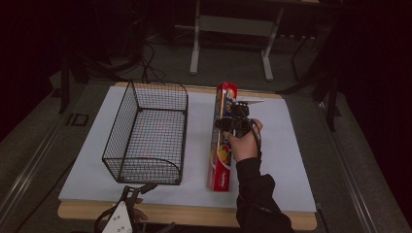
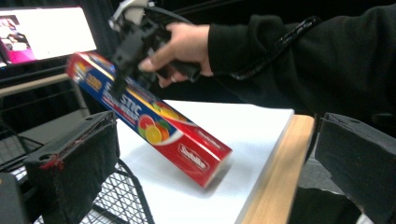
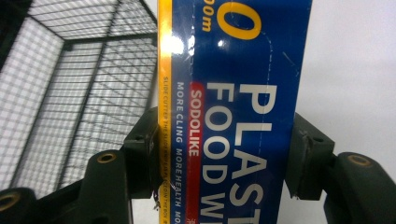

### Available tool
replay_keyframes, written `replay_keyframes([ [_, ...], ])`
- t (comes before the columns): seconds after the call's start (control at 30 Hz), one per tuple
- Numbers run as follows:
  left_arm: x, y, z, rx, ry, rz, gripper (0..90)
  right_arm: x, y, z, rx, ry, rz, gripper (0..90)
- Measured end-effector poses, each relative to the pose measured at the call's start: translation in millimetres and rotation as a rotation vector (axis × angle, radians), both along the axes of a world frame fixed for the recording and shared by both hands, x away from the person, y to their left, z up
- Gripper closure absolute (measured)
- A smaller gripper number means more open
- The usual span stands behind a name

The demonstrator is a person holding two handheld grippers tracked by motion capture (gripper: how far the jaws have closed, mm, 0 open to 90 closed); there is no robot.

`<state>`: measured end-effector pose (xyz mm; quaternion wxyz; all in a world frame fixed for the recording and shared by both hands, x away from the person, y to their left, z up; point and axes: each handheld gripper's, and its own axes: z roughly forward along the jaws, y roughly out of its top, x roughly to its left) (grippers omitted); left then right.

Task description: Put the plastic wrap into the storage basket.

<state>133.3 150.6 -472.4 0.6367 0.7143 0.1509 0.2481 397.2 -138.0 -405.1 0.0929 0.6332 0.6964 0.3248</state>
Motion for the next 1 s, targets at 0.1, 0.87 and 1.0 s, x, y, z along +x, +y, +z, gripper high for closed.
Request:
replay_keyframes([
  [0.1, 0.6, -0.9, -0.6, 0.009, 0.001, -0.002, 0.2, -1.8, 3.6, 14.4, -0.02, -0.018, 0.053, 39.5],
  [0.87, 1.8, -1.5, -2.2, 0.032, 0.022, -0.018, 0.2, 27.6, 73.4, 94.2, -0.2, -0.093, 0.195, 39.4],
  [1.0, 2.1, -0.6, -1.9, 0.028, 0.023, -0.02, 0.2, 32.5, 87.5, 100.2, -0.218, -0.087, 0.211, 39.4],
])
